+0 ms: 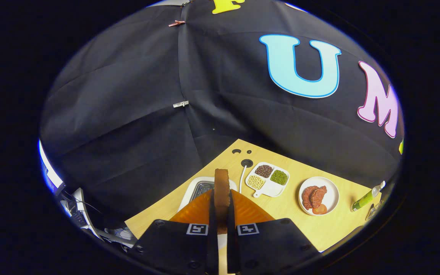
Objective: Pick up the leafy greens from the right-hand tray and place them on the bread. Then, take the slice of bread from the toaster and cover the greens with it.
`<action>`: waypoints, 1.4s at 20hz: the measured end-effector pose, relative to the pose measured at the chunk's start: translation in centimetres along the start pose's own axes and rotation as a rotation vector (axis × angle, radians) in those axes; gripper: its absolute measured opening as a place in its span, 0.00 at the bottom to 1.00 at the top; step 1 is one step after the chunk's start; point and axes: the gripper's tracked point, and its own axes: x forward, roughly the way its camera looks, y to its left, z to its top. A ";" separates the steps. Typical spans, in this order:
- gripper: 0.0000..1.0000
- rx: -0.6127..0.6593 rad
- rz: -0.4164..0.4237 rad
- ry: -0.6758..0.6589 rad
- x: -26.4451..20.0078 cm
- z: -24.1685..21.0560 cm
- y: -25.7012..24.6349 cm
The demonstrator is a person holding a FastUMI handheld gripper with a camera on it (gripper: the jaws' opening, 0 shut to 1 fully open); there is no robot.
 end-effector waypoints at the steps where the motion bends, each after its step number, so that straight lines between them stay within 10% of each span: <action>1: 0.13 0.010 0.001 -0.010 -0.9 0.1 -0.4; 17: 0.13 0.215 -0.272 0.014 -10.5 -12.1 -16.2; 28: 0.13 0.599 -0.250 0.040 -6.4 -21.3 -15.4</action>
